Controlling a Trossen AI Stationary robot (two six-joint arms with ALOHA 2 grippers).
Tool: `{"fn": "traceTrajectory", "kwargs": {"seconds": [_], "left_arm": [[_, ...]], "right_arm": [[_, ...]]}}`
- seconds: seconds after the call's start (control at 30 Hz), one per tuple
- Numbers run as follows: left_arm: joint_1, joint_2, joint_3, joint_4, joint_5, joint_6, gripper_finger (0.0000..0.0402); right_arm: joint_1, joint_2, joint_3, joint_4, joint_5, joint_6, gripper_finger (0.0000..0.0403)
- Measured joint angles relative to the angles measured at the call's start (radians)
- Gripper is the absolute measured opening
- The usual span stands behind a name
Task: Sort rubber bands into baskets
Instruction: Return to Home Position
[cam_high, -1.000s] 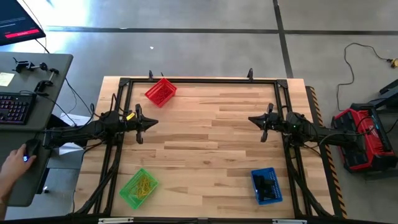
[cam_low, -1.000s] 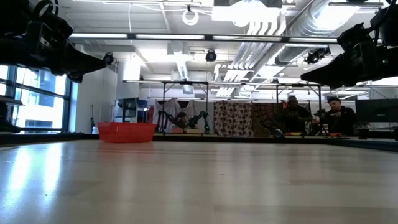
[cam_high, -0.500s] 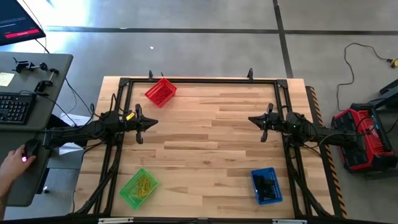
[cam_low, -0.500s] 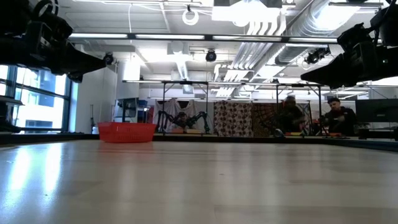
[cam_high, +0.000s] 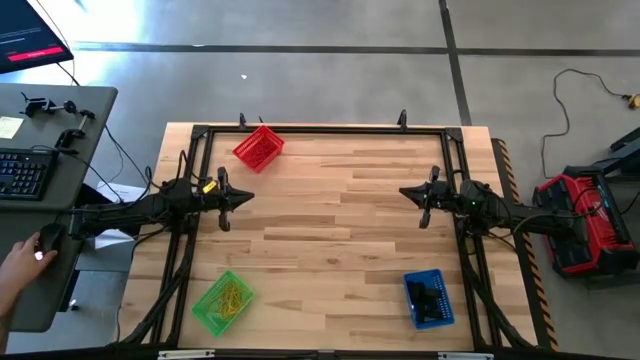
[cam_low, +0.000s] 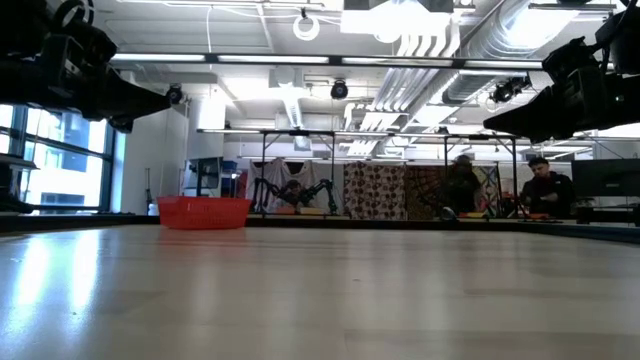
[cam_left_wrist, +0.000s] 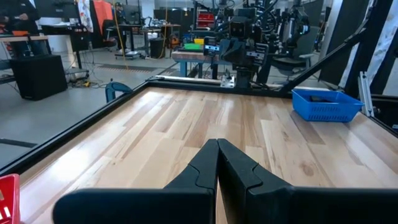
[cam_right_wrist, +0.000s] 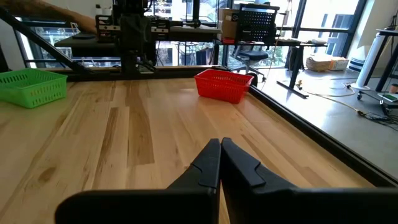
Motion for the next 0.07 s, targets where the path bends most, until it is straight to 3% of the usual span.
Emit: {"fn": "traceTrajectory", "kwargs": {"seconds": [0.07], "left_arm": [[0.0,0.0,0.0,0.0,0.0,0.0,0.0]], "right_arm": [[0.0,0.0,0.0,0.0,0.0,0.0,0.0]]}}
